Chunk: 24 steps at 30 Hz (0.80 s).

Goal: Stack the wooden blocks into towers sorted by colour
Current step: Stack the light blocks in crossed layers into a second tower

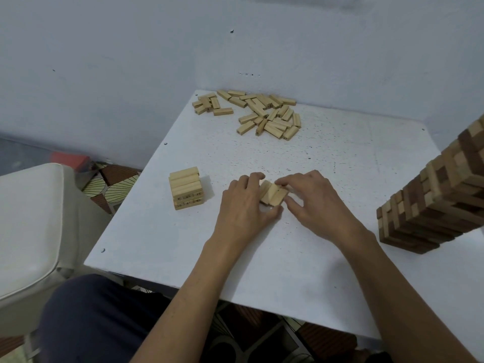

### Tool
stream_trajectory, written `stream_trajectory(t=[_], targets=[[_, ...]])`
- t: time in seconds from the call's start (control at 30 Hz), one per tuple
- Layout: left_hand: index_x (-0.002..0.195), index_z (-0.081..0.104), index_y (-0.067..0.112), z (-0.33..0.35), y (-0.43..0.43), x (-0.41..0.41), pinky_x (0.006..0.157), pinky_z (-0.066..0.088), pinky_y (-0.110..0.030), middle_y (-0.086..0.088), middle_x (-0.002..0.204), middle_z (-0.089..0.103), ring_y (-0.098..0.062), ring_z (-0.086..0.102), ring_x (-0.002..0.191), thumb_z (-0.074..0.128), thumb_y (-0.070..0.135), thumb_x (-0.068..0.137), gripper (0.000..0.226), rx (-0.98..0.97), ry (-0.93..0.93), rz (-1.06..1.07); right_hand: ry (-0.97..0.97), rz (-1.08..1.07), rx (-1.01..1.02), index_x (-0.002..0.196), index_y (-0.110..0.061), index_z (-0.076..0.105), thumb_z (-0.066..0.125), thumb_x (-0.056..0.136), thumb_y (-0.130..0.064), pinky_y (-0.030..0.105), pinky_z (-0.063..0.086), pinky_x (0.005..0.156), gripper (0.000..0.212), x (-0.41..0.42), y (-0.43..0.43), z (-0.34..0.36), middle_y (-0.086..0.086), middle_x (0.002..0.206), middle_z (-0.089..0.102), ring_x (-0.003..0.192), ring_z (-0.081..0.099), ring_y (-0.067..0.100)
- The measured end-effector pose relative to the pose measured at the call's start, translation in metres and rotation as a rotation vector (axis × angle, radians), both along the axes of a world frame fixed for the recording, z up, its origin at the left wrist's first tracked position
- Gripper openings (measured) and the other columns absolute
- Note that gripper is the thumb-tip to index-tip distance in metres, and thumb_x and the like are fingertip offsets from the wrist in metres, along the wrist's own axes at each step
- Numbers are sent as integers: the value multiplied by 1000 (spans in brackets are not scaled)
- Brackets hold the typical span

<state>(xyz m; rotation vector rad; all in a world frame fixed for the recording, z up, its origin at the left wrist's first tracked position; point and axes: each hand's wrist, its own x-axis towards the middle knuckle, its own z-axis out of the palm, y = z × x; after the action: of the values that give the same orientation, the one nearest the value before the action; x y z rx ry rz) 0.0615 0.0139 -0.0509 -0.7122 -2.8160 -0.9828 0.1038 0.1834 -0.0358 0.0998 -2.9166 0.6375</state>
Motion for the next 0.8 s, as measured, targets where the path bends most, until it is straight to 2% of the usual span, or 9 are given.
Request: stream_trajectory(t=[0.07, 0.17, 0.3, 0.43, 0.53, 0.63, 0.7, 0.8], targets=[[135, 43, 21, -1, -5, -3, 91, 44, -37, 3, 113, 59, -20, 51, 106, 73, 43, 74, 71, 23, -34, -43, -3, 23, -4, 122, -26, 62, 64, 91, -25, 42, 44, 91, 31, 1, 1, -1, -9, 112, 67, 104, 51, 18], [137, 39, 27, 1, -19, -9, 97, 40, -37, 9, 119, 58, -15, 45, 109, 72, 37, 76, 71, 29, -110, -158, -14, 42, -37, 122, -26, 61, 68, 87, -33, 32, 42, 88, 36, 5, 0, 0, -10, 114, 63, 105, 49, 15], [136, 41, 31, 4, -31, -12, 102, 35, -36, 17, 124, 57, -13, 41, 114, 71, 31, 79, 65, 19, -154, -228, -3, 79, -121, 116, -21, 62, 73, 85, -30, 23, 44, 83, 35, 10, -4, -2, -10, 114, 57, 99, 52, 10], [135, 42, 32, 3, -33, -12, 96, 36, -21, 17, 125, 56, -10, 42, 114, 71, 28, 80, 63, 37, -176, -260, 10, 102, -200, 110, -14, 66, 75, 85, -19, 8, 44, 78, 27, 12, -7, -5, -9, 105, 59, 84, 54, -6], [135, 43, 31, 4, -34, -14, 88, 31, -7, 16, 126, 56, -8, 43, 114, 72, 27, 80, 62, 37, -202, -275, 32, 110, -190, 105, -12, 68, 76, 84, -16, 5, 43, 78, 23, 13, -9, -6, -3, 107, 62, 82, 52, -9], [133, 47, 28, 5, -35, -16, 87, 31, -5, 15, 126, 58, -7, 45, 113, 73, 30, 80, 60, 32, -187, -271, 41, 109, -187, 105, -11, 68, 76, 84, -16, 8, 44, 77, 22, 13, -9, -5, -1, 107, 62, 81, 53, -5], [129, 51, 27, 6, -34, -14, 86, 33, -6, 12, 122, 60, -7, 47, 109, 74, 30, 79, 55, 35, -181, -254, 50, 100, -181, 106, -12, 68, 75, 84, -16, 16, 48, 78, 23, 14, -10, -7, -1, 107, 62, 83, 55, 2], [121, 58, 25, 7, -30, -6, 88, 40, -19, 9, 115, 59, -11, 50, 105, 79, 36, 77, 50, 41, -145, -204, 79, 50, -145, 104, -12, 69, 73, 85, -12, 30, 52, 80, 19, 16, -13, -12, -1, 103, 61, 90, 58, 14]])
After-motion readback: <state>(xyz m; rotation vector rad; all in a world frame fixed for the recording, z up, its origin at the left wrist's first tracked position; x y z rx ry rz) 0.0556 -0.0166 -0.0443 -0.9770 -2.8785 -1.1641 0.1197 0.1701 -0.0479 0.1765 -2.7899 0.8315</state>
